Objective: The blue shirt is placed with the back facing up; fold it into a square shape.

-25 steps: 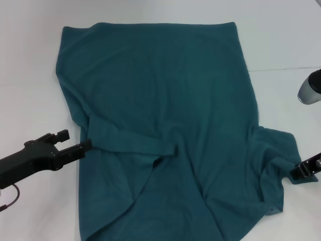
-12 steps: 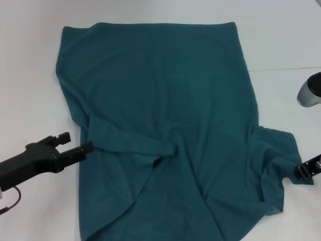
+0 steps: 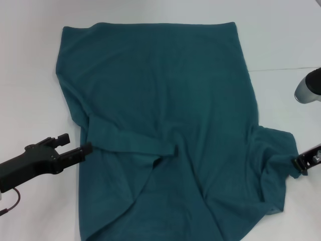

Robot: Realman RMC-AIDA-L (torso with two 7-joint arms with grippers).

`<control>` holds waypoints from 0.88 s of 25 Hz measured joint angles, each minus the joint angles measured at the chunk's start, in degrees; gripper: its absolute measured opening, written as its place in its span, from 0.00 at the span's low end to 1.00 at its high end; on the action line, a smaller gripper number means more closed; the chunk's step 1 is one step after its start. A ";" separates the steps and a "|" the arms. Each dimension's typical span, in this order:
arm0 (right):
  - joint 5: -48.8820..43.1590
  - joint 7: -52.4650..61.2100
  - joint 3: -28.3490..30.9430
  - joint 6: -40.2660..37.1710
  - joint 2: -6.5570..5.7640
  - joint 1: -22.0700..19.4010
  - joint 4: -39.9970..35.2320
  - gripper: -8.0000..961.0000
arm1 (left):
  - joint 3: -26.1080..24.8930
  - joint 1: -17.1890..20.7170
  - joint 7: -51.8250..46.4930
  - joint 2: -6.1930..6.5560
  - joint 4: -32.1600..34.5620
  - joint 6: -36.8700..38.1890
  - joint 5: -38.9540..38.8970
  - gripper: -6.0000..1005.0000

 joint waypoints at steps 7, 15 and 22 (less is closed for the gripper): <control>2.64 -0.85 -0.03 5.18 -0.04 0.29 0.73 0.02 | 0.00 0.04 0.10 0.00 0.00 -0.08 0.00 0.87; 2.17 -1.76 -2.55 13.00 -0.34 3.94 5.93 0.02 | 0.01 0.06 0.37 0.00 0.00 -0.10 0.00 0.87; 2.39 -2.62 -7.41 17.34 -0.38 8.94 11.85 0.02 | 0.01 0.23 0.43 0.00 -0.07 -0.15 0.00 0.87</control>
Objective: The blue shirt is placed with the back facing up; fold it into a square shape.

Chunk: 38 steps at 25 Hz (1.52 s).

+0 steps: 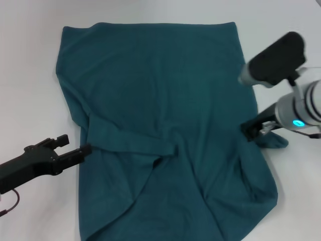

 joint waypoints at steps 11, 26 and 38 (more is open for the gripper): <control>0.27 0.14 -8.41 4.06 0.19 6.23 5.48 0.02 | 0.00 -0.03 0.07 0.00 -0.01 -0.01 -0.22 0.87; 0.25 2.17 -15.04 8.19 0.14 9.93 10.96 0.02 | -0.01 0.18 0.09 0.08 -0.01 -0.31 0.02 0.87; 2.68 1.19 -13.65 10.17 0.23 10.15 10.61 0.02 | 0.00 0.17 0.09 0.35 -0.06 -0.36 0.02 0.87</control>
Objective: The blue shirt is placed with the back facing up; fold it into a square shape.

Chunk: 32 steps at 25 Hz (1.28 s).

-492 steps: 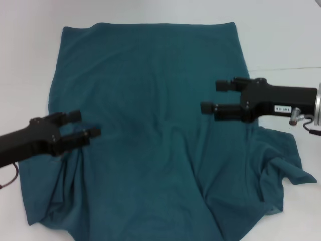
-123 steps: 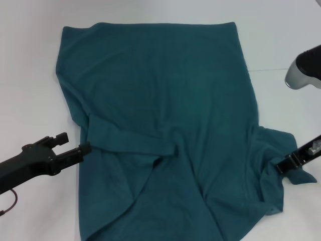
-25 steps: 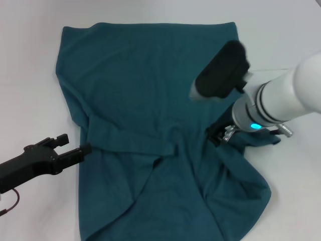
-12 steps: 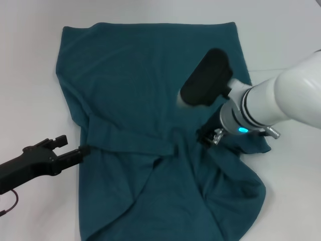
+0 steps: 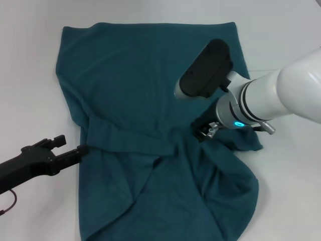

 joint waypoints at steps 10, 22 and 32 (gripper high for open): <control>8.99 -5.61 1.60 -2.54 -0.24 1.37 0.50 0.02 | 0.00 0.28 -0.03 0.00 -0.05 0.06 -0.25 0.87; 10.10 -5.45 4.51 -6.32 -0.32 -1.00 0.21 0.02 | -0.01 0.30 0.00 0.08 -0.04 0.02 -0.20 0.87; 17.19 -8.42 6.68 -10.41 -0.37 -0.72 0.05 0.02 | 0.00 0.30 0.00 0.09 -0.04 0.03 -0.07 0.87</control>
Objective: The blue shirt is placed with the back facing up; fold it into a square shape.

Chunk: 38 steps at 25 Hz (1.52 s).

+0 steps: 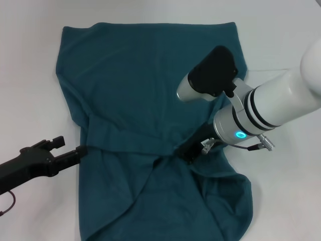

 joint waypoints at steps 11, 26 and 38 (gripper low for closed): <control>0.21 0.52 2.90 0.21 0.12 -1.77 -3.48 0.25 | 0.00 0.29 0.00 0.00 0.00 0.13 0.06 0.87; -2.89 5.01 20.84 -7.59 -0.31 -11.96 -17.74 0.67 | 0.00 0.41 0.07 0.09 0.00 0.52 0.04 0.87; -6.03 5.52 22.05 -1.03 -0.27 -10.75 -7.02 0.67 | 0.44 0.06 -0.06 0.00 0.00 0.53 0.06 0.87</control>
